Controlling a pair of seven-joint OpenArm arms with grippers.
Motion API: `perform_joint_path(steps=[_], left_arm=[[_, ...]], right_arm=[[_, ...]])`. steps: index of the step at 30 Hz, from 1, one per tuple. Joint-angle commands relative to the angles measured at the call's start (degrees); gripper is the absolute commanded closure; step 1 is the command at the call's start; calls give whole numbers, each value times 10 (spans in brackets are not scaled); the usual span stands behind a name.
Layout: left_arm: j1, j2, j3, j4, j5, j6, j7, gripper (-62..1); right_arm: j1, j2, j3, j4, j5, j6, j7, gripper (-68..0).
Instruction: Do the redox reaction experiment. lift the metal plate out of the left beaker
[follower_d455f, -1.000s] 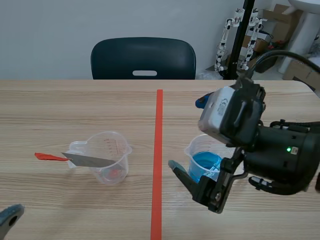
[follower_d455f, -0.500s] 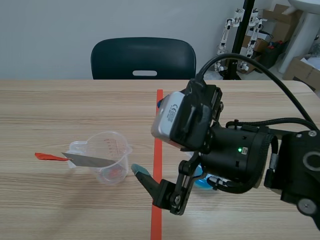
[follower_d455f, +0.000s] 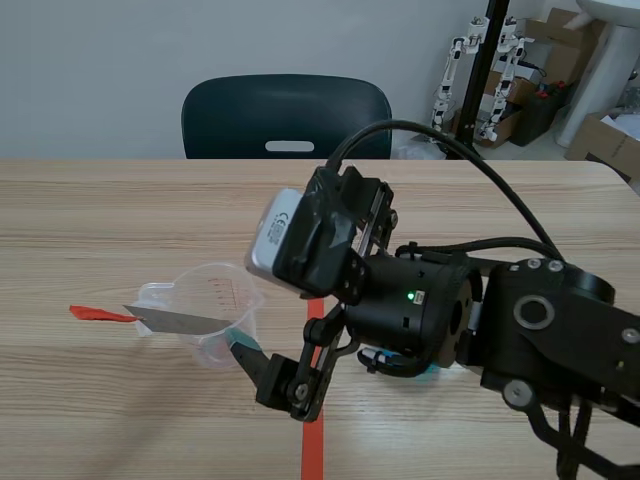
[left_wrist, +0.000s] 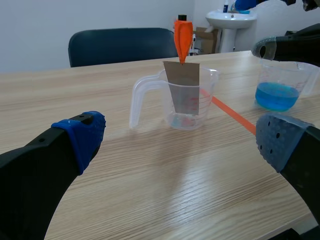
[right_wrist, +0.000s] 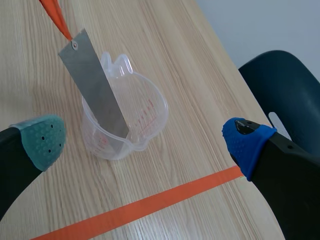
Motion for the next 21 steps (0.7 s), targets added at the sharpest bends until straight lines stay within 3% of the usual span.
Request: perform_joint_path(steps=[1, 4, 8, 10, 21], left_arm=[[-14, 11, 1, -5, -4, 7, -16, -623], [-44, 24, 11, -46, -5, 8, -38, -623], [-74, 39, 19, -79, -8, 56, -57, -623], [-88, 45, 23, -87, -9, 72, -59, -623], [-143, 63, 35, -90, -12, 87, -60, -623]], right_arm=[[13, -10, 3, -2, -6, -3, 7, -679], [21, -29, 3, -16, -18, -1, 7, -679], [34, -52, 2, -30, -19, 26, 6, -679], [40, -63, -5, -39, -19, 26, 7, -679], [56, -104, -35, -66, -38, 26, -2, -679]])
